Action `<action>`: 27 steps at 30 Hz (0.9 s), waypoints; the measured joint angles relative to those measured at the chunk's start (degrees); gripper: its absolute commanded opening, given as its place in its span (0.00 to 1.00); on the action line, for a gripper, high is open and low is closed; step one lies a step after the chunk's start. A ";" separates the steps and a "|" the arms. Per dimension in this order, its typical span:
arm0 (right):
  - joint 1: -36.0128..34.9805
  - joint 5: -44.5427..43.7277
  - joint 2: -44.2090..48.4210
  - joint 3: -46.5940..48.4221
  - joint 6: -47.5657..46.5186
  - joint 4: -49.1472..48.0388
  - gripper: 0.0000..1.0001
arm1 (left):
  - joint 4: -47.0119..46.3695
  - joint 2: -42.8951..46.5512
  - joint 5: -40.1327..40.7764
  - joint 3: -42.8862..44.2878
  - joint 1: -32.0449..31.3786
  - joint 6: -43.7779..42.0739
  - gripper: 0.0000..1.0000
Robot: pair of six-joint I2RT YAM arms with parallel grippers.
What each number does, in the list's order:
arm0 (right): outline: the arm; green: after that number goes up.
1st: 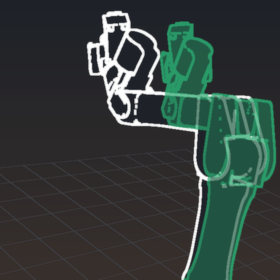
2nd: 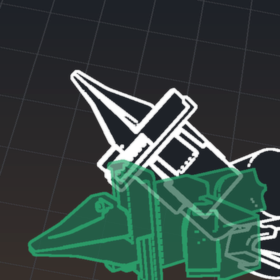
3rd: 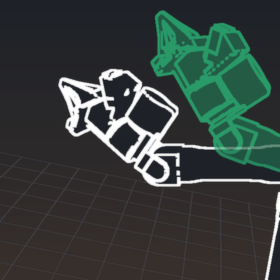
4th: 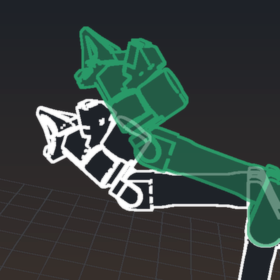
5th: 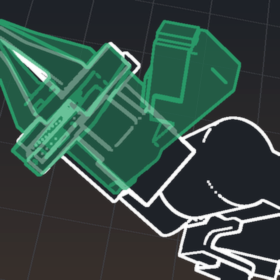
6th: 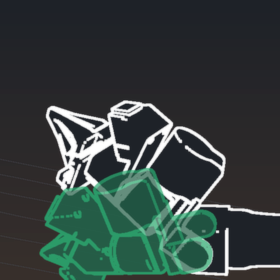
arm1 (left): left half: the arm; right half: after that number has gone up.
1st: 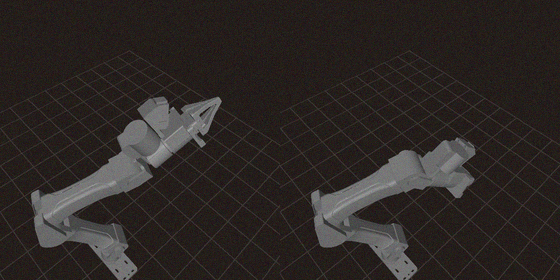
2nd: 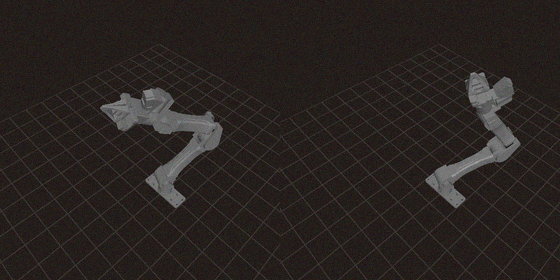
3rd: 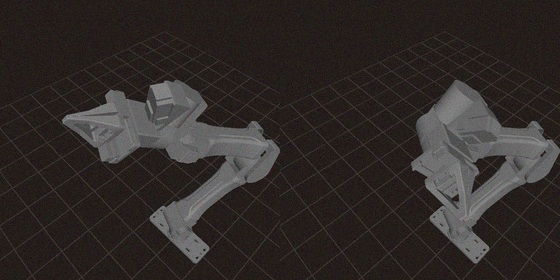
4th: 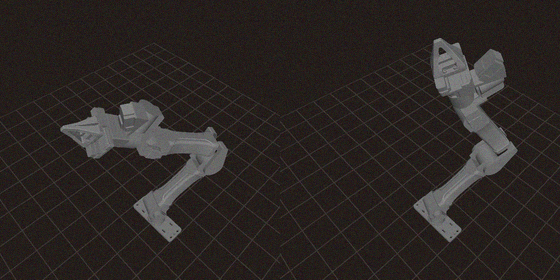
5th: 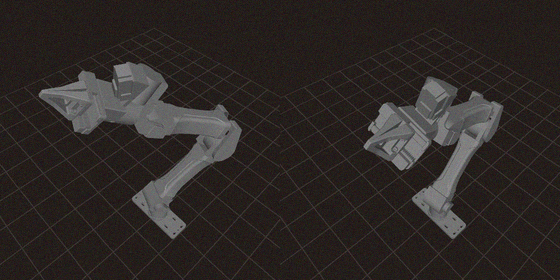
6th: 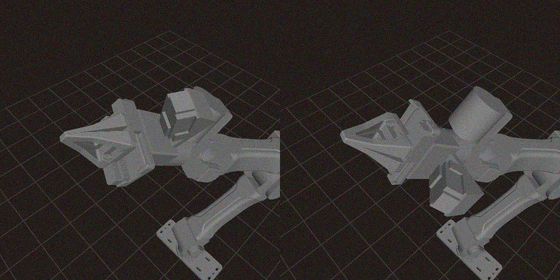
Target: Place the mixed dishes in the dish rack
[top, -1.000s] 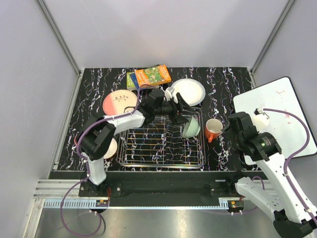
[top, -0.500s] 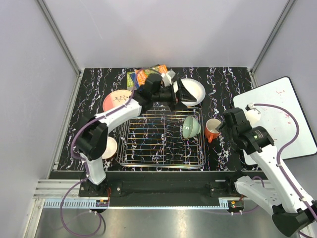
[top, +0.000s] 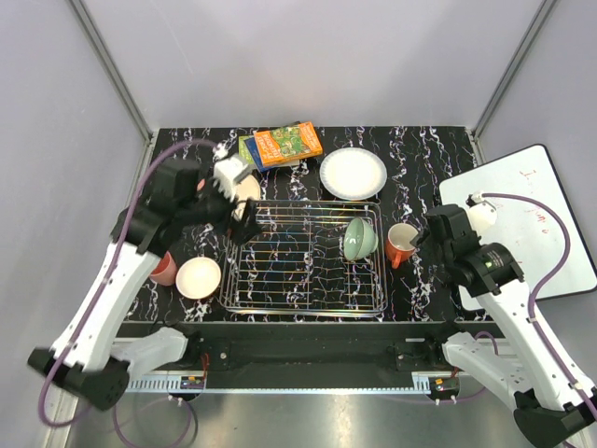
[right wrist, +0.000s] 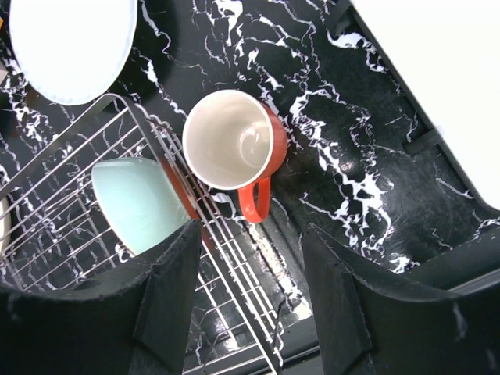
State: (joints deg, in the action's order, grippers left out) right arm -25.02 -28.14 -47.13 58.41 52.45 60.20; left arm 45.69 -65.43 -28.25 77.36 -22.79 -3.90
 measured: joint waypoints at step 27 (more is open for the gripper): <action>0.00 -2.23 0.94 -4.90 -1.66 -0.81 0.63 | 32.63 36.35 24.30 -30.77 0.17 -44.68 0.99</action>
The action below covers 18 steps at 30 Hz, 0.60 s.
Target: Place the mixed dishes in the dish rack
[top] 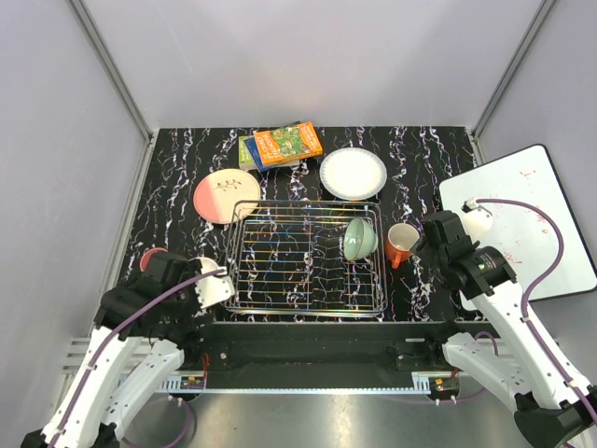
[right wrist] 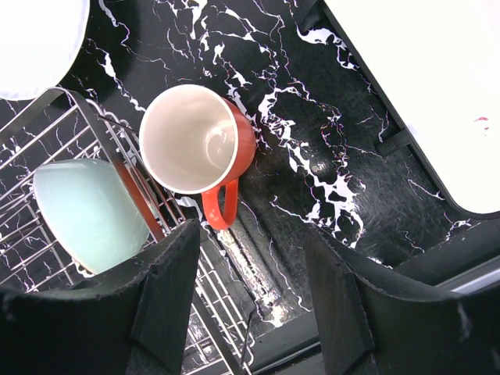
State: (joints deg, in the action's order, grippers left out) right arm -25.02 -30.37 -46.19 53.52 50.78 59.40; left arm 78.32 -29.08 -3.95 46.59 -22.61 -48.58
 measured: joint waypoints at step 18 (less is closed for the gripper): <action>0.02 -0.09 -0.11 -0.15 0.02 -0.02 0.63 | -11.63 -11.30 -2.01 -8.94 2.40 -1.22 0.99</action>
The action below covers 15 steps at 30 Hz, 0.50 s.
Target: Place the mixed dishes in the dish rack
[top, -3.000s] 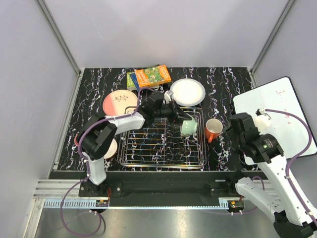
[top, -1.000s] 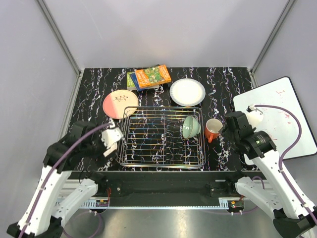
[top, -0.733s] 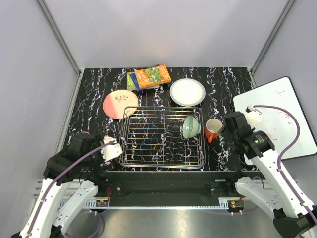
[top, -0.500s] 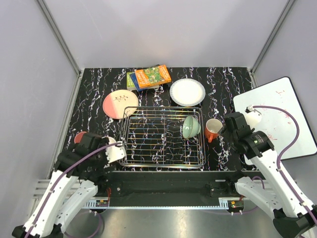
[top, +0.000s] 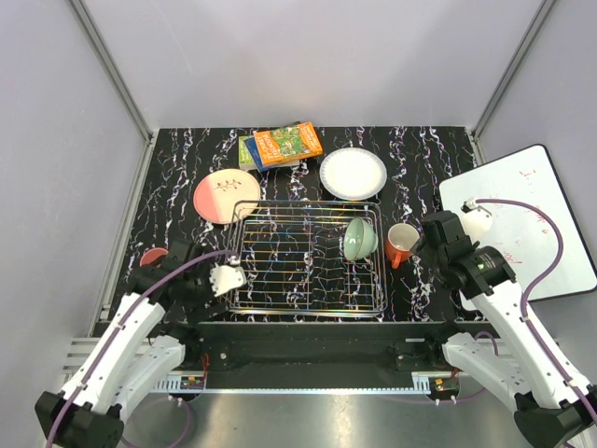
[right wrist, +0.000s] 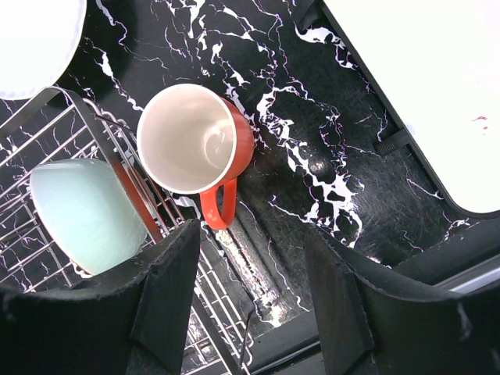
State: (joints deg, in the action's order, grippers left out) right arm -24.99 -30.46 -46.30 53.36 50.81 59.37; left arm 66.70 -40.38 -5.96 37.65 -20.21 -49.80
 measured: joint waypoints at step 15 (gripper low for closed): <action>0.00 -0.07 -0.15 -0.15 0.20 0.00 0.62 | -7.76 -11.74 -6.08 -1.81 10.58 -4.92 0.83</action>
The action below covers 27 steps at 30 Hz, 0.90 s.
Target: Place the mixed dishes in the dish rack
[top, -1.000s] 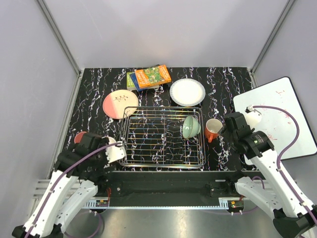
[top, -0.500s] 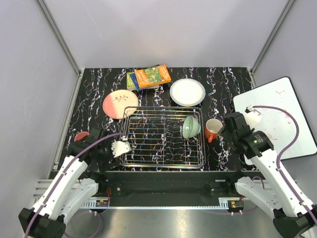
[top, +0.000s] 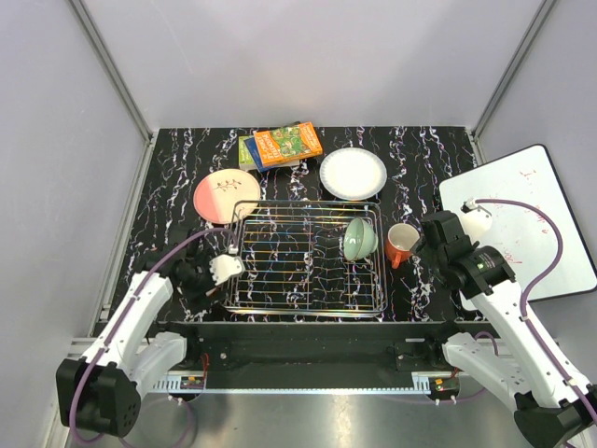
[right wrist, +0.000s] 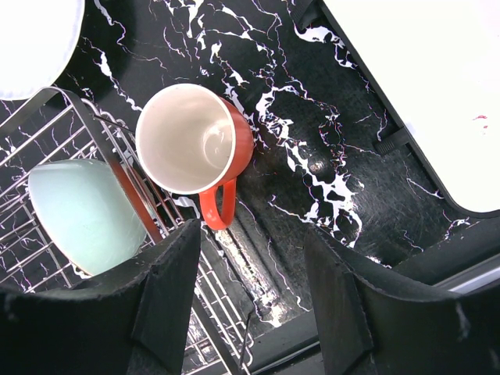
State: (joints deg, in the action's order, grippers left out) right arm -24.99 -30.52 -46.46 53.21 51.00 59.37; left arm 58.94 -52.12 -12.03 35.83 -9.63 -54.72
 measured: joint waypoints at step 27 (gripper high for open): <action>0.00 0.00 0.98 0.00 0.46 0.28 0.61 | -3.45 2.67 0.00 -1.88 3.63 -0.74 0.00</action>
State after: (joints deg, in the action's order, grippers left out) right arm -24.99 -30.52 -45.47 53.21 51.46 59.66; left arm 55.48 -49.45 -12.03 33.95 -6.00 -55.46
